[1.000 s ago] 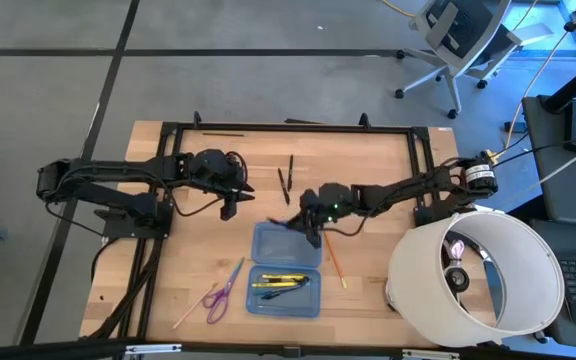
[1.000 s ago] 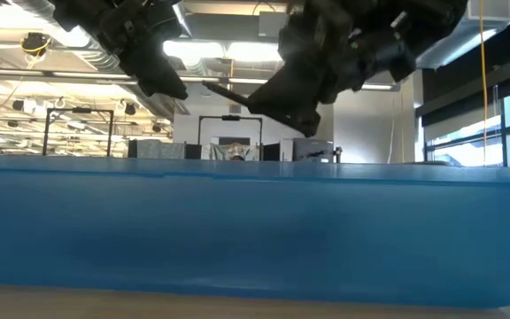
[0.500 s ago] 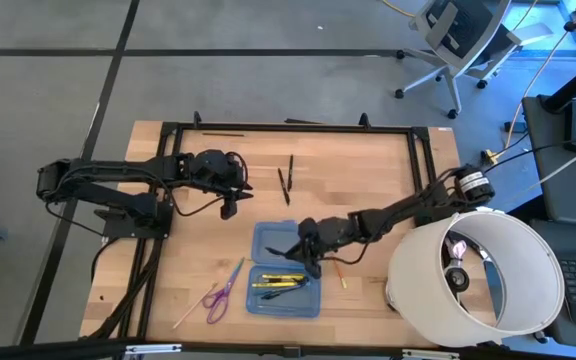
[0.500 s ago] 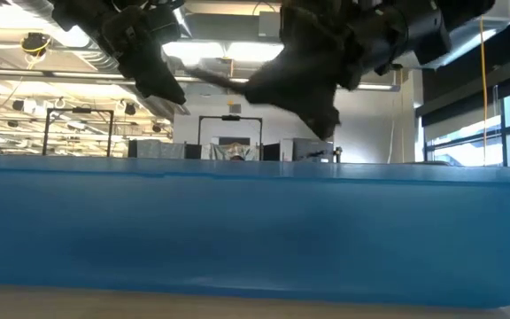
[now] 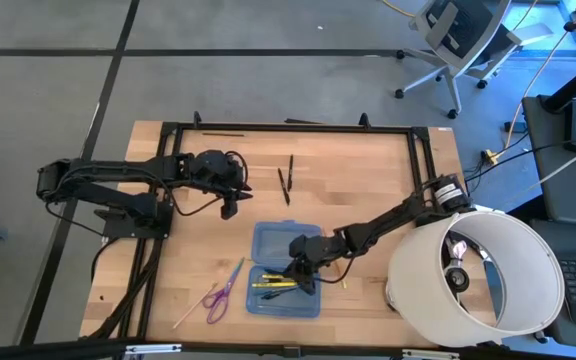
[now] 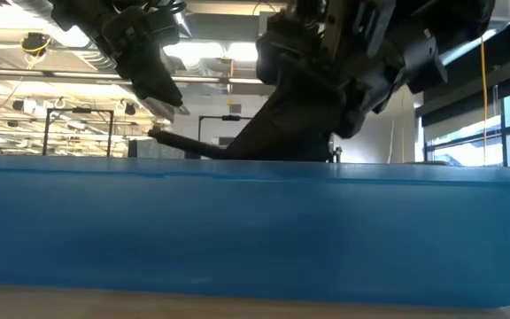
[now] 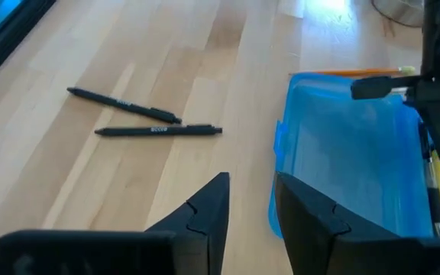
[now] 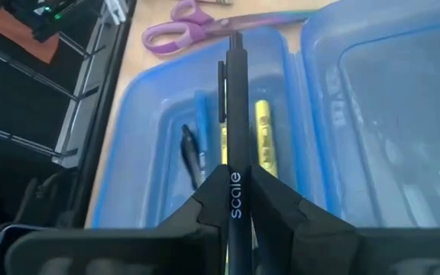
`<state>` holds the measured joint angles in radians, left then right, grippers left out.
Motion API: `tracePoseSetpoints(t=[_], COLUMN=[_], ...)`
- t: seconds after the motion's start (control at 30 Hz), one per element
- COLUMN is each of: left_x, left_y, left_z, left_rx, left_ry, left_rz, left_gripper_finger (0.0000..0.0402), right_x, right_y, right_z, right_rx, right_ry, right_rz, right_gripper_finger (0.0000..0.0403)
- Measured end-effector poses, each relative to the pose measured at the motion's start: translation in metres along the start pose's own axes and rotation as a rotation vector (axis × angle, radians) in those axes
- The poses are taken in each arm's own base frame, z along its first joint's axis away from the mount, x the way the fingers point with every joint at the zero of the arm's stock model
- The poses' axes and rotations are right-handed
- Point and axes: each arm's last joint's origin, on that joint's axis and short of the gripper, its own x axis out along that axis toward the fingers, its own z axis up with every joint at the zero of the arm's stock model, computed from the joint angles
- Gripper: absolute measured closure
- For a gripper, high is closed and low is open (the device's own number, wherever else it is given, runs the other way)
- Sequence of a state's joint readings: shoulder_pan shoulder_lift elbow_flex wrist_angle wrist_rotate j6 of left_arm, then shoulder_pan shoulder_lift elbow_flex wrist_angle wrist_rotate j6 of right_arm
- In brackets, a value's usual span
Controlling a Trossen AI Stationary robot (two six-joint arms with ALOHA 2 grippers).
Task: Pick & place school supplies into a supply box
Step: Put the black pen into the blue supply box
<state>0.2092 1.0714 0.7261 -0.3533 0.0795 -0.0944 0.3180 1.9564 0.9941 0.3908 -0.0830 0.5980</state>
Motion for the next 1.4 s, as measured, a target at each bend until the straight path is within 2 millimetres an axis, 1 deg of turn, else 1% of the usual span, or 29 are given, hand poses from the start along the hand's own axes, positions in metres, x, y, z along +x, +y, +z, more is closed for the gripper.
tracePoseSetpoints(t=[0.43, 0.57, 0.63, 0.87, 1.0, 1.1, 1.2, 1.3, 1.4], left_x=[0.000, 0.000, 0.000, 0.000, 0.000, 0.006, 0.016, 0.030, 0.046], left_y=[0.000, 0.001, 0.001, 0.001, 0.001, 0.004, 0.007, 0.012, 0.019], left_z=[-0.001, 0.001, 0.002, 0.004, 0.004, 0.004, 0.009, 0.016, 0.027], left_rx=[0.004, 0.053, 0.066, 0.119, 0.148, 0.165, 0.200, 0.246, 0.327], left_ry=[0.014, -0.013, -0.024, -0.043, -0.044, -0.018, 0.007, 0.053, 0.099], left_rz=[0.002, 0.033, 0.042, 0.045, 0.045, 0.041, 0.003, -0.030, -0.046], left_gripper_finger=[0.0307, 0.0304, 0.0305, 0.0301, 0.0290, 0.0281, 0.0275, 0.0272, 0.0272], right_x=[0.001, 0.001, 0.001, 0.001, -0.004, -0.013, -0.023, -0.034, -0.041], right_y=[-0.002, -0.002, -0.002, -0.003, -0.004, -0.002, -0.001, -0.002, -0.009], right_z=[-0.002, -0.002, -0.003, -0.003, 0.004, 0.017, 0.028, 0.039, 0.045], right_rx=[-0.001, -0.001, -0.003, -0.003, 0.004, -0.006, -0.019, -0.026, 0.016], right_ry=[0.023, 0.025, 0.026, 0.030, 0.042, 0.018, -0.017, -0.050, -0.052], right_rz=[-0.016, -0.018, -0.018, -0.022, 0.031, 0.068, 0.074, 0.067, 0.015], right_gripper_finger=[0.0353, 0.0352, 0.0343, 0.0284, 0.0273, 0.0273, 0.0274, 0.0274, 0.0274])
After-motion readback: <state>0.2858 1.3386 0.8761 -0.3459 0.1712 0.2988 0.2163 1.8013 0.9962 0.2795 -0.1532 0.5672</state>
